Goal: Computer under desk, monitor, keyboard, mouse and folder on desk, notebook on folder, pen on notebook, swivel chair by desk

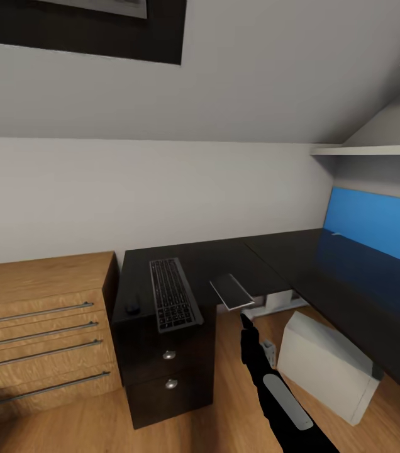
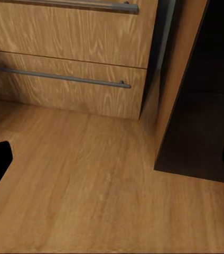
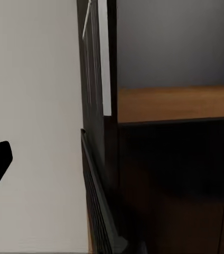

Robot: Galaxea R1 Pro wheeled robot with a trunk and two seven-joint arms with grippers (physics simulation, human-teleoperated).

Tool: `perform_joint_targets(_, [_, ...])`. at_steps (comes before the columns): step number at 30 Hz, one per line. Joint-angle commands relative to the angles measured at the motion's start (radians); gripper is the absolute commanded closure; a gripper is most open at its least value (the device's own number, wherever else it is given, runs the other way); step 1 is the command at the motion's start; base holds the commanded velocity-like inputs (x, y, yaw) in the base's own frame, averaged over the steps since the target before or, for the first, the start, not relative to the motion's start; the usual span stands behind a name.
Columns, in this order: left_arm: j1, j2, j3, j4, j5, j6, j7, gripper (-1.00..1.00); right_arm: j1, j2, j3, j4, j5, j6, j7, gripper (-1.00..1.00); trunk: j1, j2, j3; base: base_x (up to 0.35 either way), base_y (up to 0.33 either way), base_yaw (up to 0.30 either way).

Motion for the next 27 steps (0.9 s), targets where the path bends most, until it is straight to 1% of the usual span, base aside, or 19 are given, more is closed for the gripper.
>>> perform_joint_targets(1, [0.000, 0.002, -0.006, -0.001, 0.006, -0.003, 0.008, -1.00, -0.001, 0.000, 0.003, 0.001, -0.011, -0.007, 0.006, -1.00, -0.001, 0.000, -0.001, -0.333, 0.000, 0.000])
perform_joint_targets(9, [0.000, 0.002, -0.007, 0.000, 0.006, -0.003, 0.008, -1.00, -0.001, 0.000, 0.003, 0.002, -0.011, -0.007, 0.007, -1.00, -0.001, 0.000, -0.001, -0.299, 0.000, 0.000])
perform_joint_targets(16, [0.000, 0.002, -0.005, 0.000, 0.006, -0.004, 0.008, -1.00, -0.001, -0.002, 0.001, 0.003, -0.011, -0.007, 0.007, -1.00, -0.001, 0.000, -0.001, -0.090, 0.000, 0.000])
perform_joint_targets(27, [0.000, 0.002, -0.008, 0.009, 0.008, 0.013, 0.005, -1.00, -0.002, -0.013, -0.002, 0.051, -0.009, -0.007, 0.006, -1.00, -0.043, 0.077, 0.034, -0.009, 0.000, 0.000])
